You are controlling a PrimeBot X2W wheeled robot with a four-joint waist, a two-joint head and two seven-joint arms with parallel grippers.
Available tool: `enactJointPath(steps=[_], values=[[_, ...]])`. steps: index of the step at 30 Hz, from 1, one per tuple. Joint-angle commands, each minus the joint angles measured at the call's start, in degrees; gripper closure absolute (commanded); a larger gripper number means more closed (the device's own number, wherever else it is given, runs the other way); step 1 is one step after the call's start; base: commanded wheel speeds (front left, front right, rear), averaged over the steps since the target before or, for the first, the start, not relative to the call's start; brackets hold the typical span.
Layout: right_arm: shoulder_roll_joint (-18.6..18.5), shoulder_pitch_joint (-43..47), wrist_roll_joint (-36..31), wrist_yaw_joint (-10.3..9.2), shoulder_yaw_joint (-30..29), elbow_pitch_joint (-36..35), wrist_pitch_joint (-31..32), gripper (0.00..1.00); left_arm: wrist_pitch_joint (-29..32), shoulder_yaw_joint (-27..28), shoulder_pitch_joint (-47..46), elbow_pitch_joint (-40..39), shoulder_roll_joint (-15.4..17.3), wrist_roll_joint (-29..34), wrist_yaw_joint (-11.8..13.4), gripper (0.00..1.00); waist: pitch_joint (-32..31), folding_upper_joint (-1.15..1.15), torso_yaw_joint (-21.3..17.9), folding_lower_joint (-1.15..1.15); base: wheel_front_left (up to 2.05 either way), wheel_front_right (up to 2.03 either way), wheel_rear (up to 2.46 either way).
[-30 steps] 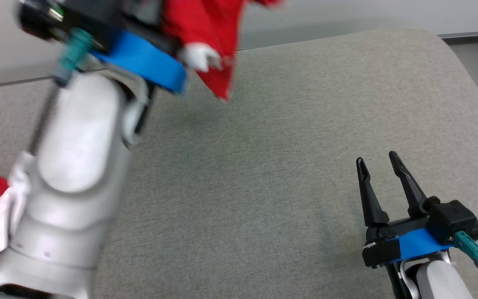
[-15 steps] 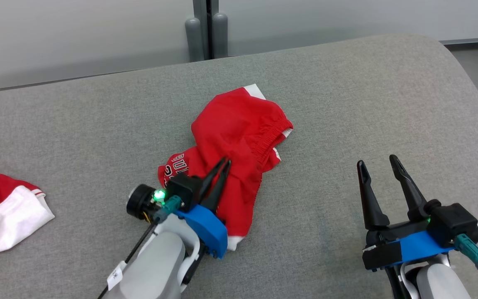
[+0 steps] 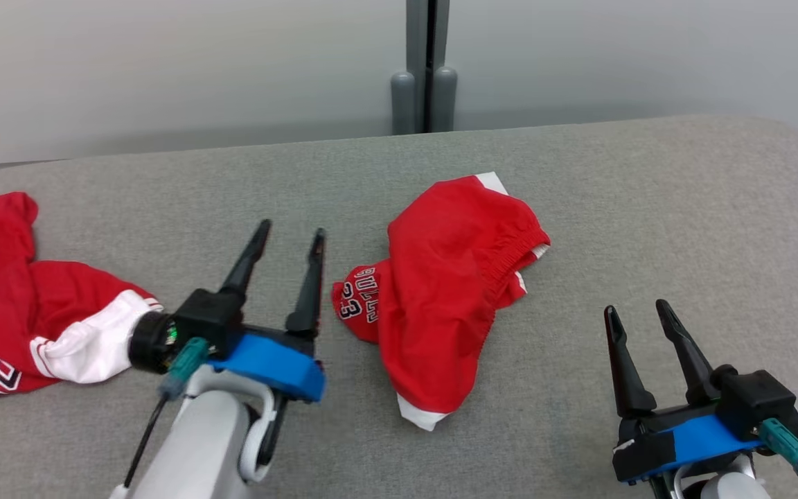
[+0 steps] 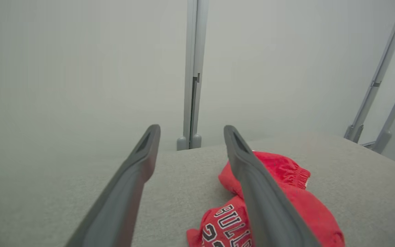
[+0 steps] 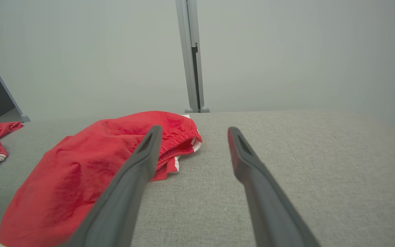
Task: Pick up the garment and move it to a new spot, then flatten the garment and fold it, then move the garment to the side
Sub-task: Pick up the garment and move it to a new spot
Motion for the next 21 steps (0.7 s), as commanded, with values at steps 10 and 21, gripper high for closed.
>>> enactJointPath(steps=[10, 21], values=[[-0.14, 2.54, -0.65, 0.03, -1.06, 1.35, -0.22, 0.0, -0.18, 15.03, 10.66, -9.07, 3.03, 5.26, 2.45, 0.0, -2.45, 0.01, 5.68, 0.0, 0.0, 0.0, 0.0], [-0.14, 4.57, 0.35, 0.03, -0.72, 3.04, -0.22, 0.0, -0.18, 23.35, 20.81, -11.21, 2.23, 9.64, 1.56, 0.0, -5.69, 0.01, 7.16, 0.0, 0.0, 0.0, 0.0]])
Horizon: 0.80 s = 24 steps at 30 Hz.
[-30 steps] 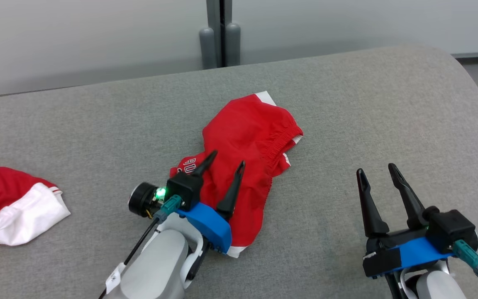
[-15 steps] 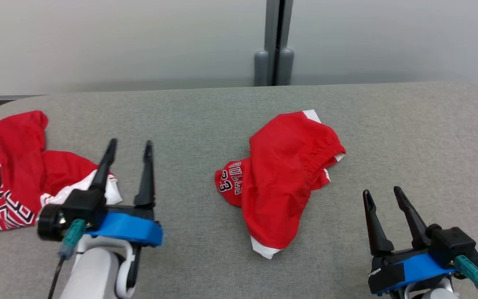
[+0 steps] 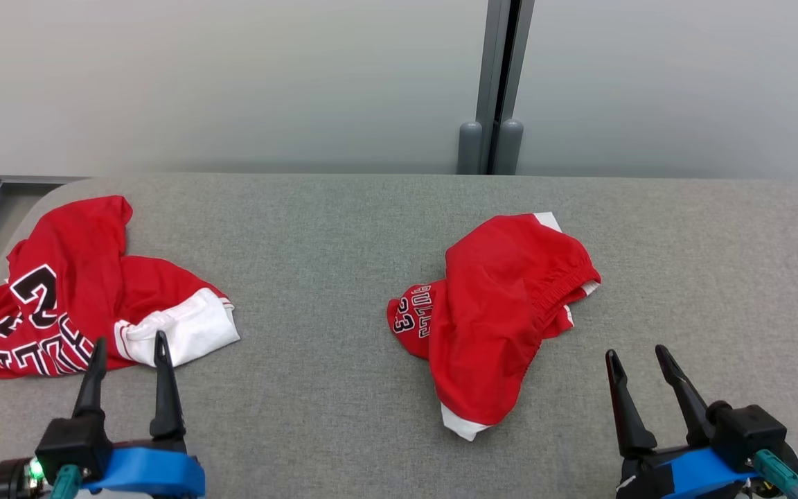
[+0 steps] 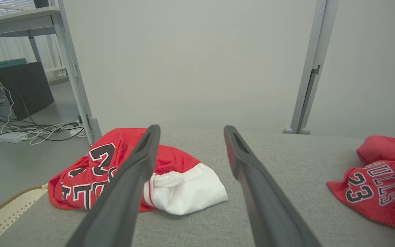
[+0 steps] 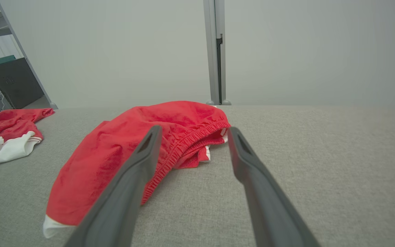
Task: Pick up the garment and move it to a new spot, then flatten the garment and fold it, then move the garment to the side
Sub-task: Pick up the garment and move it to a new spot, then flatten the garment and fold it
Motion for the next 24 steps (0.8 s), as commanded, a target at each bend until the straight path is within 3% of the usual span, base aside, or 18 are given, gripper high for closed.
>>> enactJointPath(steps=[1, 24], values=[[-0.14, 1.23, 0.53, 0.03, -0.07, 0.47, -0.22, 0.0, -0.17, 0.66, 1.68, -0.55, -0.2, 1.08, -0.5, 0.0, -0.62, 0.0, -0.1, 0.01, 0.0, 0.0, 0.0], [-0.15, 3.06, 1.16, 0.03, -0.97, 3.86, -0.22, 0.0, -0.17, 3.1, 5.86, 1.52, -2.7, 4.39, -3.98, 0.0, -1.87, 0.0, -0.89, 0.01, 0.0, 0.0, 0.0]])
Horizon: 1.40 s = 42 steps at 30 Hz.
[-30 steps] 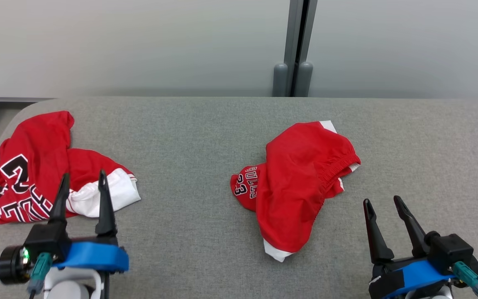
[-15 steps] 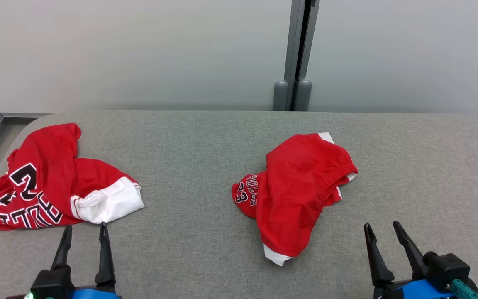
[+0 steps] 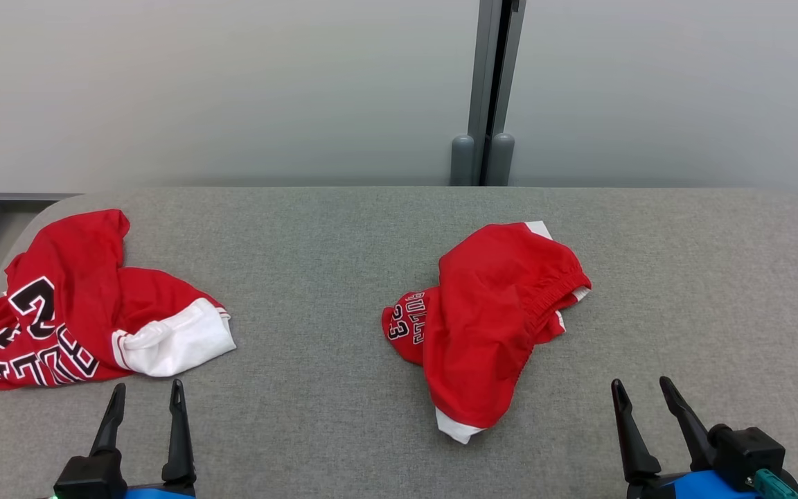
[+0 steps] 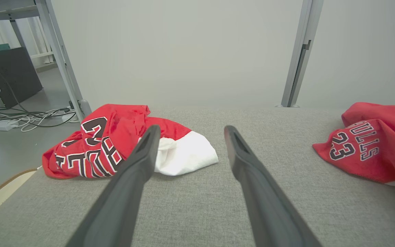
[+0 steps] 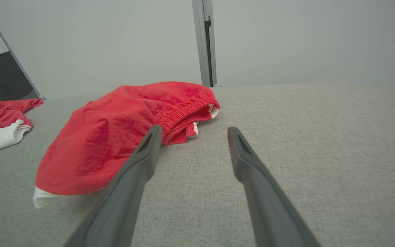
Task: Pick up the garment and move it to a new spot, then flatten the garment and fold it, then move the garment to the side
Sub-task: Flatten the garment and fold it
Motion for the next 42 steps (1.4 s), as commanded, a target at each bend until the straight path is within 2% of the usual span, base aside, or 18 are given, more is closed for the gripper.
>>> enactJointPath(steps=[1, 16, 24, 31, 36, 42], values=[[-0.15, 0.79, 0.13, 0.03, -0.12, 0.15, -0.22, 0.0, -0.17, 0.3, 0.0, 0.11, -0.23, 0.19, -0.16, 0.0, 0.06, 0.0, -0.09, 0.0, 0.0, 0.0, 0.0], [-0.15, 0.07, 0.15, 0.03, -0.39, 1.16, -0.22, 0.0, -0.17, 0.87, -0.87, -0.33, -0.7, 1.54, -0.53, 0.0, 0.52, 0.0, -0.02, 0.0, 0.0, 0.0, 0.0], [-1.85, -8.36, -1.89, 0.03, 0.79, 2.51, -0.23, 0.0, -0.18, 0.06, -2.6, -1.21, -1.15, 1.37, -0.58, 0.0, 2.89, 0.0, 1.38, 0.0, 0.0, 0.0, 0.0], [-6.92, -23.5, -3.09, 0.03, 1.53, 11.52, -0.22, 0.0, -0.18, -1.09, -5.57, -2.68, -1.56, 1.13, -0.23, 0.0, 7.35, 0.0, 3.56, 0.0, 0.0, 0.0, 0.0], [-10.07, -33.48, -3.21, 0.03, 1.43, 22.23, -0.21, 0.0, -0.18, -2.29, -8.05, -3.91, -1.8, 0.96, 0.14, 0.0, 11.25, 0.0, 5.6, 0.0, 0.0, 0.0, 0.0], [-11.6, -40.54, -1.74, 0.03, 3.59, 36.49, 0.03, 0.0, -0.18, -4.14, -10.37, -4.89, -1.9, 0.54, 0.85, 0.0, 14.44, 0.0, 8.09, 0.0, 0.0, 0.0, 0.0]])
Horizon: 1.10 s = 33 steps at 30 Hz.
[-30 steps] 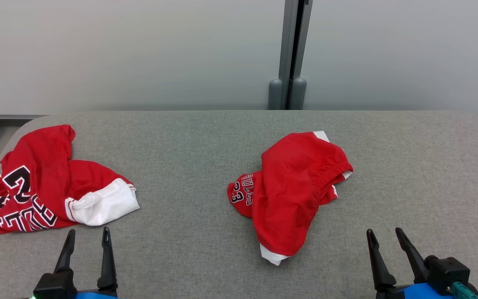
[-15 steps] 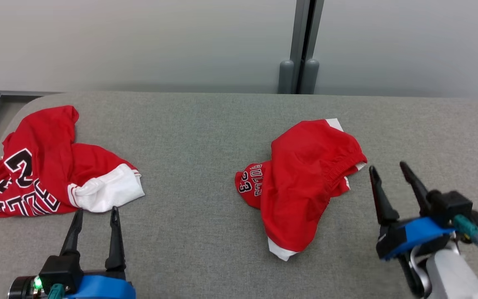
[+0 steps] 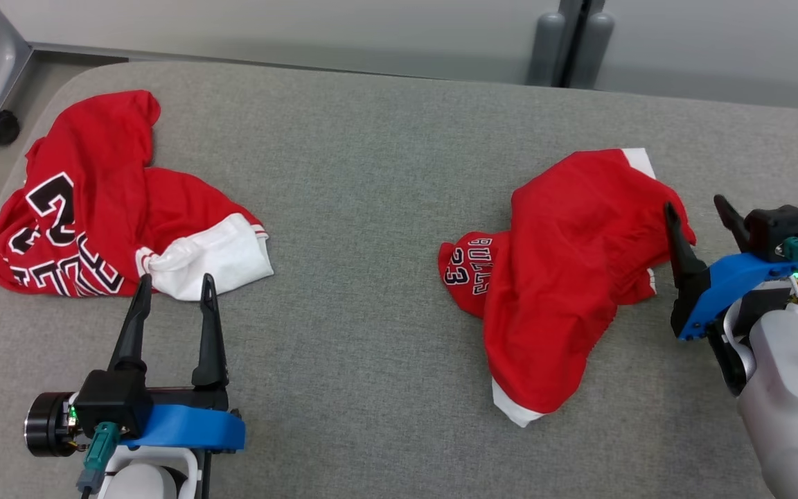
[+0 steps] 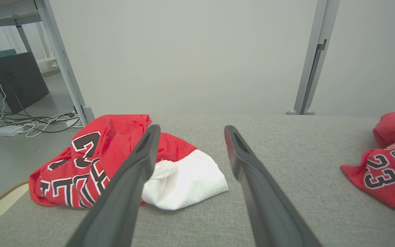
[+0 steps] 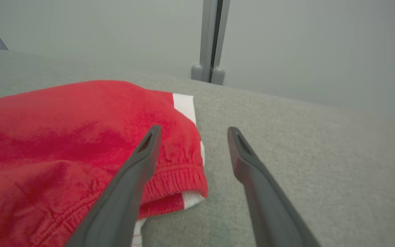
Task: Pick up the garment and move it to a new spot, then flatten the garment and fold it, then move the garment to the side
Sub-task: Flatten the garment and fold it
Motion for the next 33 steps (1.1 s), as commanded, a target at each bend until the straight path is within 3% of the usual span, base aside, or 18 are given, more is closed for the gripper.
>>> enactJointPath(steps=[1, 7, 8, 9, 11, 16, 22, 27, 29, 33], values=[[-0.6, -1.64, 0.69, 0.03, 0.73, 3.41, 0.24, 0.0, -0.18, -0.41, -1.01, -0.31, -0.12, -0.28, 0.34, 0.0, 1.49, -0.01, 1.69, -0.02, 0.0, 0.0, 0.0], [0.17, -2.55, 3.85, 0.03, 1.61, 12.35, 0.02, 0.0, -0.18, -1.35, -1.28, -0.82, -0.17, -0.97, 1.18, 0.0, 1.8, -0.01, 2.49, -0.02, 0.0, 0.0, 0.0], [0.48, -2.49, 4.43, 0.03, 1.93, 13.5, 0.04, 0.26, -0.18, -1.41, -1.24, -0.83, -0.14, -1.04, 1.25, 0.0, 1.81, -0.01, 2.51, -0.02, 0.0, 0.0, 0.0], [0.69, -2.48, 5.24, 0.03, 2.08, 14.42, 0.06, 0.78, -0.18, -1.47, -1.24, -0.82, -0.15, -1.16, 1.38, 0.0, 1.76, -0.01, 2.51, -0.02, 0.0, 0.0, 0.0], [0.79, -2.89, 6.97, 0.03, 2.41, 13.05, -0.11, 1.0, -0.18, -1.59, -1.22, -0.72, -0.17, -1.37, 1.48, 0.0, 1.6, -0.01, 2.43, -0.02, 0.0, 0.0, 0.0], [-0.54, 0.3, 8.32, 0.03, 3.28, 2.67, -0.25, 1.0, -0.18, -1.1, -0.18, -0.3, -0.18, -1.25, 1.68, 0.0, -0.15, -0.01, 1.68, -0.02, 0.0, 0.0, 0.0], [1.04, 3.06, 9.14, 0.03, 5.96, -8.72, -0.25, 1.0, -0.18, -0.26, 1.01, -0.06, -0.17, -1.69, 1.5, 0.0, -2.35, -0.01, 1.19, -0.02, 0.0, 0.0, 0.0], [3.95, 4.42, 10.37, 0.03, 12.58, -16.57, -0.24, 1.0, -0.18, -0.07, 2.02, 0.21, -0.16, -1.86, 1.38, 0.0, -4.18, -0.01, 1.39, -0.02, 0.0, 0.0, 0.0], [6.32, 4.72, 11.08, 0.03, 18.36, -18.82, -0.24, 1.0, -0.18, 0.21, 2.46, -0.05, -0.15, -1.98, 1.35, 0.0, -4.92, -0.01, 1.85, -0.02, 0.0, 0.0, 0.0], [8.68, 4.59, 12.43, 0.03, 25.1, -19.35, -0.24, 1.0, -0.18, 0.27, 3.09, -0.21, -0.16, -2.15, 1.27, 0.0, -5.17, -0.01, 2.45, -0.02, 0.0, 0.0, 0.0]])
